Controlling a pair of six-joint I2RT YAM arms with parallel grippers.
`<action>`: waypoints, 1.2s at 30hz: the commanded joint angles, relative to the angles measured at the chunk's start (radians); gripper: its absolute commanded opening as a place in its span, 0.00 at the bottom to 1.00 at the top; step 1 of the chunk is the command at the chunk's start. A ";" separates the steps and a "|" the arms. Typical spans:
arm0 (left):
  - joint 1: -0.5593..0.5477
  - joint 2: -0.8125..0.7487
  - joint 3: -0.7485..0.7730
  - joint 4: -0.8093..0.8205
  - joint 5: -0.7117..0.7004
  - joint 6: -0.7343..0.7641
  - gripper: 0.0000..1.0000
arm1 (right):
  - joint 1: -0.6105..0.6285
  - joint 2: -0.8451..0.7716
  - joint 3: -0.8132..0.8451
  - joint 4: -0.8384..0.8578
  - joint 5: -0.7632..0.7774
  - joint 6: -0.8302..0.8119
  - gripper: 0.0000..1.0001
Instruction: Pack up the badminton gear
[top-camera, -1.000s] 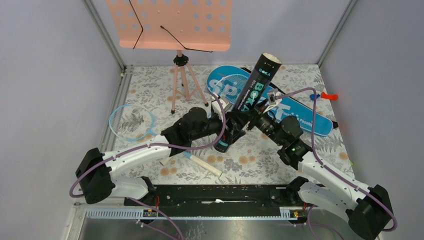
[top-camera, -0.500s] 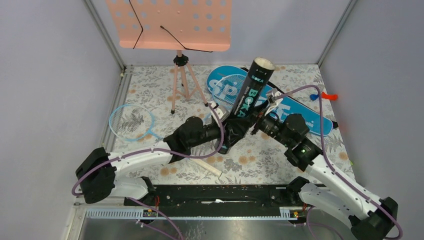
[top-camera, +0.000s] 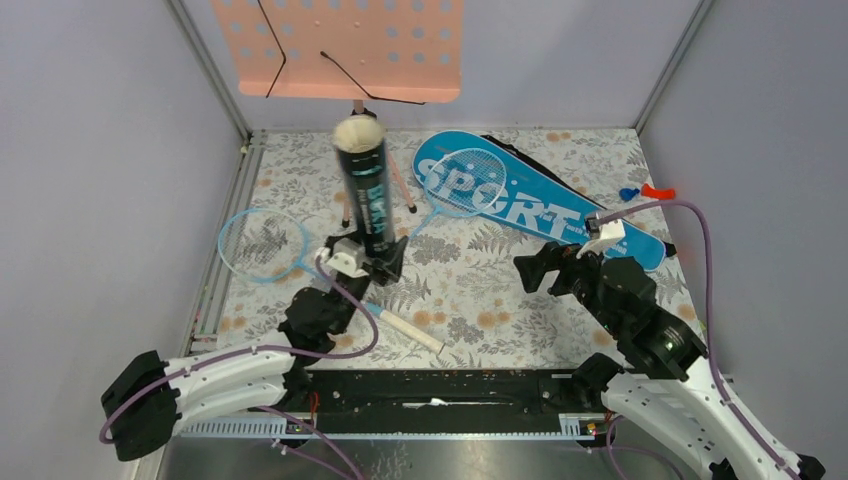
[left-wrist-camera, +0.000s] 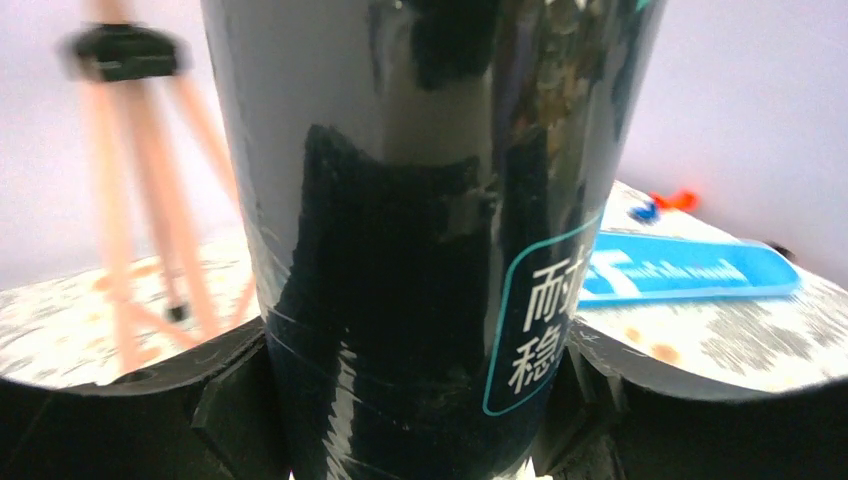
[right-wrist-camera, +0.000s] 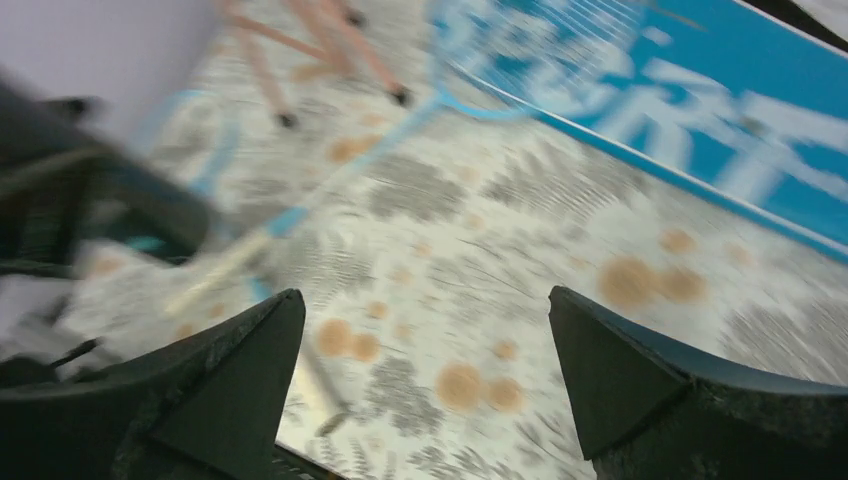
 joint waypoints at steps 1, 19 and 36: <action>0.004 -0.123 -0.118 0.258 -0.267 0.110 0.32 | 0.000 0.093 0.053 -0.338 0.387 0.095 1.00; 0.074 -0.188 -0.236 0.282 -0.110 0.084 0.33 | -0.322 0.565 0.006 -0.199 -0.020 0.016 0.94; 0.075 -0.250 -0.223 0.131 0.179 0.078 0.31 | -0.322 0.942 -0.056 -0.064 -0.061 0.106 0.51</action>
